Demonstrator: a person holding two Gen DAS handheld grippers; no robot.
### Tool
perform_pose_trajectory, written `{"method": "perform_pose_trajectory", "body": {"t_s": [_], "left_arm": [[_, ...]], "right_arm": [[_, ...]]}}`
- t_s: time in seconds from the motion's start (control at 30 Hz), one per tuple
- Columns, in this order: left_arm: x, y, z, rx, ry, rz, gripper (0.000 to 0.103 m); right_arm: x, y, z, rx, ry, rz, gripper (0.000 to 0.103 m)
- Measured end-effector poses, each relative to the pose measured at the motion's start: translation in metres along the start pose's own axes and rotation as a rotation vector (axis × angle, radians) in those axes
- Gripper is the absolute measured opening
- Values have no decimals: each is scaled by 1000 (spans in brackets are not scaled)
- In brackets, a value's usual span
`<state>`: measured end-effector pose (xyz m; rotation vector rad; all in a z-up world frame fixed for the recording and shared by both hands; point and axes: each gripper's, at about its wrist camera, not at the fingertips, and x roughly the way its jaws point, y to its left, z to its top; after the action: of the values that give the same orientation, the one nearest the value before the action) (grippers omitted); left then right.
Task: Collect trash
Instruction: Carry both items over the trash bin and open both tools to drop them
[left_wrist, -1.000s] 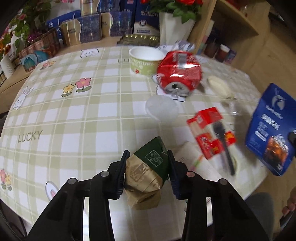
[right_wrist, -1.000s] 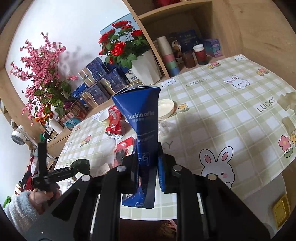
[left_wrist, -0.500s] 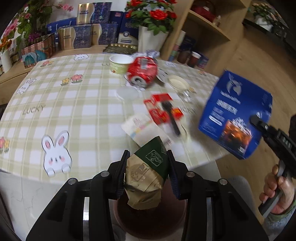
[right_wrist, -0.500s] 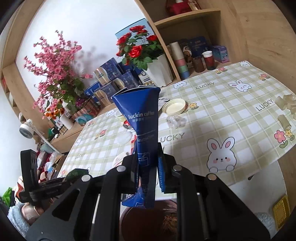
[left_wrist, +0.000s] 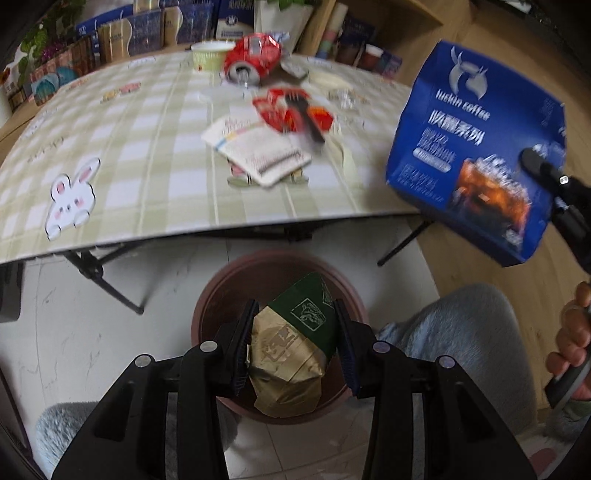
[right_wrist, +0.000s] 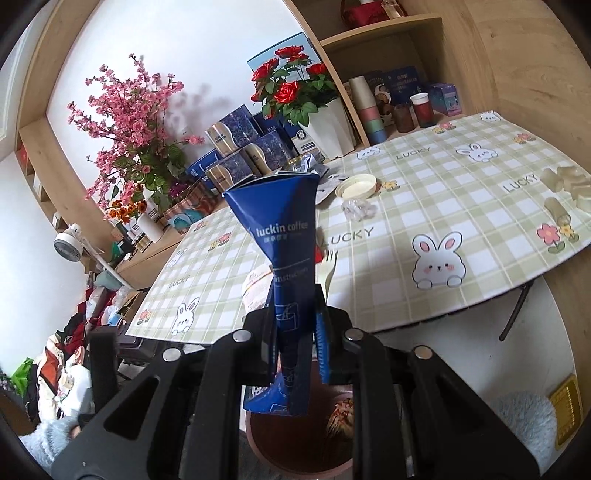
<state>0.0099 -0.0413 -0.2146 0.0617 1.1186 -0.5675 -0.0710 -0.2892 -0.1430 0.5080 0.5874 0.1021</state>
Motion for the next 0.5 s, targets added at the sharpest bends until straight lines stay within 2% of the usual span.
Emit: {"method": "perform_pose_trajectory", "body": {"t_s": [0.27,0.37,0.43,0.5], "left_arm": [[19,10,1,-22,32,11,45],[27,10,3,-8,40,35,51],[28,12,3,-13,26,60,70],[25,16,2,-26,-13,92,79]], "right_arm": [[1,-2,-19,-1,50,20,19],[5,-7,-24,22,71,24,19],[8,-8,-27,30,82,20,19],[10,-8,-29,27,92,15,19]]}}
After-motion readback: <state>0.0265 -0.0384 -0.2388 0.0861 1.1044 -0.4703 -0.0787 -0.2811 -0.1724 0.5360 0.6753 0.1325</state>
